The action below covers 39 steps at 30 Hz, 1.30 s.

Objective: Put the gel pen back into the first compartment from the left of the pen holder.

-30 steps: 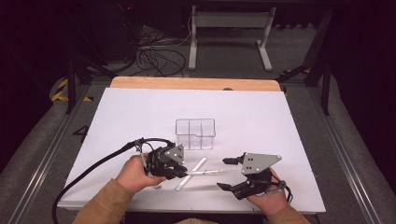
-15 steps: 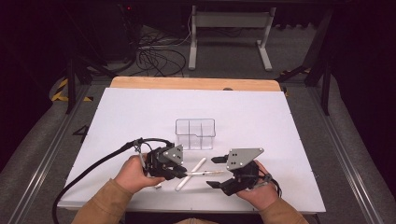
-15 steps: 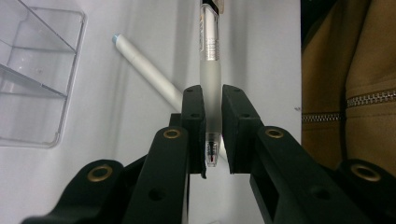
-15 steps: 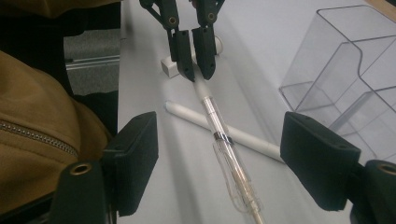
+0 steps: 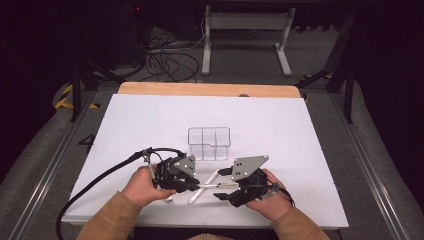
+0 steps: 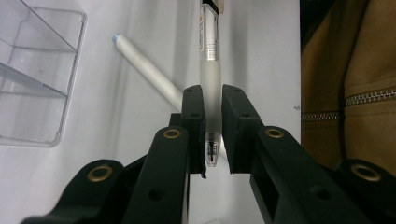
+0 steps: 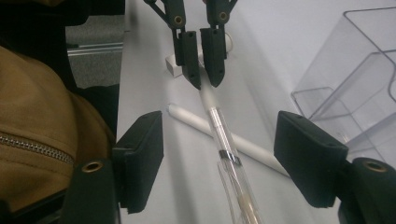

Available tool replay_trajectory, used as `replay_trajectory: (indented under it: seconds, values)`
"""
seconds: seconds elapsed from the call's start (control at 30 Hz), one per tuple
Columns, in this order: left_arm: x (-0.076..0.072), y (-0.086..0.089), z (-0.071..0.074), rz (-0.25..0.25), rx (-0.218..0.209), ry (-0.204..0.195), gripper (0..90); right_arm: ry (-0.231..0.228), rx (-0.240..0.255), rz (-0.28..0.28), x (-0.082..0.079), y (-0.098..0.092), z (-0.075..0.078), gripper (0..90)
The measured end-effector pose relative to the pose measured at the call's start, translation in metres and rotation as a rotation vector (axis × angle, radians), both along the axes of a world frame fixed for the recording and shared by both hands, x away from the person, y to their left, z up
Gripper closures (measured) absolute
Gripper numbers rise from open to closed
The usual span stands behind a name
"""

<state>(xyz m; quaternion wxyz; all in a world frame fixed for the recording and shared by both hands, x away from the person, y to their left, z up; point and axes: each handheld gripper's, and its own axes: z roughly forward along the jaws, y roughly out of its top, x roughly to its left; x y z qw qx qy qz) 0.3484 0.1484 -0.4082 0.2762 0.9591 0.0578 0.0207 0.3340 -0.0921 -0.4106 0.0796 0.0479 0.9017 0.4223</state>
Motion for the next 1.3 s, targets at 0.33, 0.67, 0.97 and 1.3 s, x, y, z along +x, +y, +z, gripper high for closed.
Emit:
replay_trajectory:
  seconds: [0.33,0.67,0.97,1.3]
  values:
    - [0.001,0.0,-0.002,-0.001,0.001,0.012,80.1,0.003,-0.099,0.037,0.004,0.02,-0.002,47.8]
    - [0.001,-0.001,-0.002,-0.004,-0.004,0.012,80.1,-0.01,-0.194,0.052,0.009,0.032,-0.003,57.9]
    - [0.0,0.0,-0.001,-0.003,-0.003,0.017,80.1,-0.016,-0.253,0.078,0.011,0.041,-0.006,66.8]
    - [0.001,0.0,-0.001,-0.003,-0.001,0.015,80.0,-0.036,-0.293,0.094,0.013,0.046,-0.007,75.3]
